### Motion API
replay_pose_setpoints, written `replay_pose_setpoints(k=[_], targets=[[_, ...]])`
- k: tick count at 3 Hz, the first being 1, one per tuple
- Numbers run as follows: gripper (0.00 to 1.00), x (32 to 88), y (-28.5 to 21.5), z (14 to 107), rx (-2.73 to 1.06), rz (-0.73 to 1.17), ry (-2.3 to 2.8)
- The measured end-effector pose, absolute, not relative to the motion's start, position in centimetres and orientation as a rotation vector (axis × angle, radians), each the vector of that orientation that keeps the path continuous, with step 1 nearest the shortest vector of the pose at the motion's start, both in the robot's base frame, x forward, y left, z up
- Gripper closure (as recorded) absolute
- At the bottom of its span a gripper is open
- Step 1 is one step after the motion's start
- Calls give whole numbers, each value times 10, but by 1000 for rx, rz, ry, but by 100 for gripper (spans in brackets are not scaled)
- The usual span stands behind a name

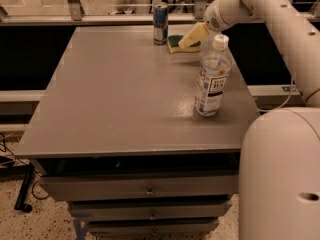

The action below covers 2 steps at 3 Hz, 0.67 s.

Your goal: Move sponge near redbull can

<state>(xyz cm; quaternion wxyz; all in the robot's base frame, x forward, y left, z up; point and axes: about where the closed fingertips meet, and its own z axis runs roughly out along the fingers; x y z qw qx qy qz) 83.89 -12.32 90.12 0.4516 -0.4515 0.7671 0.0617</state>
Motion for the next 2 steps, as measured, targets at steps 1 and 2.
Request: replay_pose_setpoints(k=[1,2], targets=[[0,807,-131,936,-1063,248,1821],[0,771,-145,962,-1014,324,1745]])
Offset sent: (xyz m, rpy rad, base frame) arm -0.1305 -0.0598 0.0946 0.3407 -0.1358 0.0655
